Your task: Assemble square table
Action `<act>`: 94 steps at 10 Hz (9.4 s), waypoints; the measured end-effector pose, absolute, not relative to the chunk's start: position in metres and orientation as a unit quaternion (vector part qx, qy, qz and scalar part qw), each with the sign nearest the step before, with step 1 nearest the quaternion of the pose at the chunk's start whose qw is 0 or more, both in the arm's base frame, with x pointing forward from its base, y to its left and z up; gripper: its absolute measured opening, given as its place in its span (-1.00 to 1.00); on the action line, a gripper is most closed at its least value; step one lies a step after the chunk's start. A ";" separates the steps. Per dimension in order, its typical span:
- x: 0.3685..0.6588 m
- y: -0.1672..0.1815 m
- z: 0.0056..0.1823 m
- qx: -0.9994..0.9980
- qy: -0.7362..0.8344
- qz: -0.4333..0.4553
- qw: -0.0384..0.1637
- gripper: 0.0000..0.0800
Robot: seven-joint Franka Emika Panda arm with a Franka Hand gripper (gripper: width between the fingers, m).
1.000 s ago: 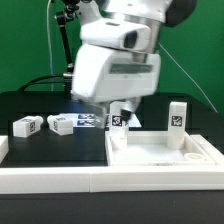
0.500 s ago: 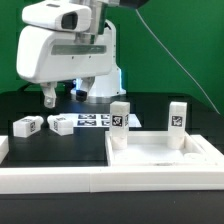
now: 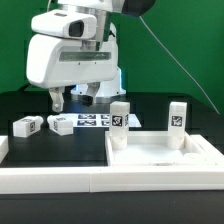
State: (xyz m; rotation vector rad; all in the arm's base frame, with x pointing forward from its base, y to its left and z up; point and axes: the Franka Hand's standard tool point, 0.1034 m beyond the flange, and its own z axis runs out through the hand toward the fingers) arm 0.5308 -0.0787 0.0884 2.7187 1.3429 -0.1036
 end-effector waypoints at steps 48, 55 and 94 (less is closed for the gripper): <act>0.396 -0.115 0.041 0.837 0.316 -0.438 0.092 0.62; 0.383 -0.118 0.041 0.788 0.288 -0.534 0.107 0.62; 0.406 -0.117 0.051 0.824 0.298 -0.474 0.091 -0.27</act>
Offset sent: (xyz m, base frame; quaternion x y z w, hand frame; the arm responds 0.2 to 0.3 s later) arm -0.0686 0.0040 -0.0146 0.0159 0.0131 0.0325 0.9993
